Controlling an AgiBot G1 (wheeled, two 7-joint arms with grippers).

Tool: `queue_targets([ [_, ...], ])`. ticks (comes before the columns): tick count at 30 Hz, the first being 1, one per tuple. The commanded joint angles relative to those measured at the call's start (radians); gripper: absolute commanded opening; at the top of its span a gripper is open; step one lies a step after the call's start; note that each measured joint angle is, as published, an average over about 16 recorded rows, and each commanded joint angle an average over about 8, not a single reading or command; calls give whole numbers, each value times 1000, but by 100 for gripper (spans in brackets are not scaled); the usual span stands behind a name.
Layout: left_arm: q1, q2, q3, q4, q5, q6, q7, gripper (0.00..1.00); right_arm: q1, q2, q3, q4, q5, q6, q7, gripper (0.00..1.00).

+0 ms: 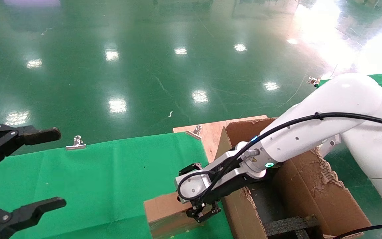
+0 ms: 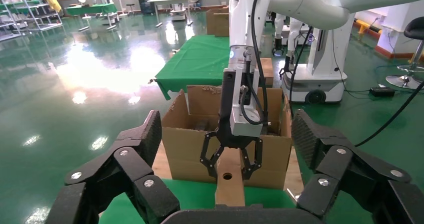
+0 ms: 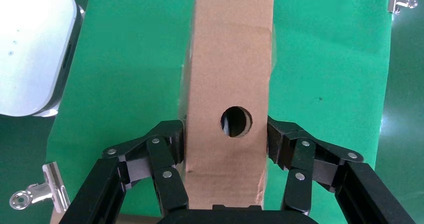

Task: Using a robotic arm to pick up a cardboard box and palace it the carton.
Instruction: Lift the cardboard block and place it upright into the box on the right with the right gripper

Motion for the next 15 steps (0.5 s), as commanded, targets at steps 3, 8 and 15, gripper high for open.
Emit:
queue_targets([
  [3, 0, 0, 0, 0, 0, 0, 0, 100, 24, 28, 13, -3, 13, -1, 13, 0],
  [8, 0, 0, 0, 0, 0, 0, 0, 100, 130, 79, 32, -52, 84, -23, -13, 0],
  [15, 0, 0, 0, 0, 0, 0, 0, 100, 349, 128, 1, -222, 215, -35, -107, 0],
])
